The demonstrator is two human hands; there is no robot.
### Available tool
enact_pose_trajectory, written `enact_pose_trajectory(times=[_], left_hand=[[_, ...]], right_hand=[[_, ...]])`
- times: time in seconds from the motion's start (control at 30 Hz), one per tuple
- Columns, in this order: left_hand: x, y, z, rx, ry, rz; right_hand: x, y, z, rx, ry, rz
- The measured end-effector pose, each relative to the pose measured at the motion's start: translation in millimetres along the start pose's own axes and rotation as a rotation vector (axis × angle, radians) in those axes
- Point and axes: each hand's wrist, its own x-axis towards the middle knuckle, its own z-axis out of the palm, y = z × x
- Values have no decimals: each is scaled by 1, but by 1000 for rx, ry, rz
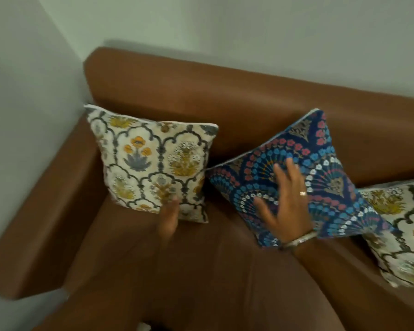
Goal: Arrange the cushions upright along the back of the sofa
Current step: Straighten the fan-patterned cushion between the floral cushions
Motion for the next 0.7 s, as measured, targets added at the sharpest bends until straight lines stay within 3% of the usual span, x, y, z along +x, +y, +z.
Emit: enact_pose_trajectory(times=[0.1,0.2,0.33,0.4,0.47,0.6,0.7], left_hand=[[35,17,-97,226,160,105],[84,37,-152,295,169,195],[151,37,-191,291,234,240],[173,28,-200,227,78,273],[184,22,-201,140,-48,279],[189,6,-197,-90,-102,195],[163,-6,-190,-314,-229,-63]], right_hand=[[13,-55,59,142,-167,26],[38,-82,123,299,-320,286],[62,-100,196,616,-191,802],[66,-103,219,655,-152,961],[68,-107,229,704,-74,941],[67,-133,220,677,38,730],[84,-161,181,517,28,530]])
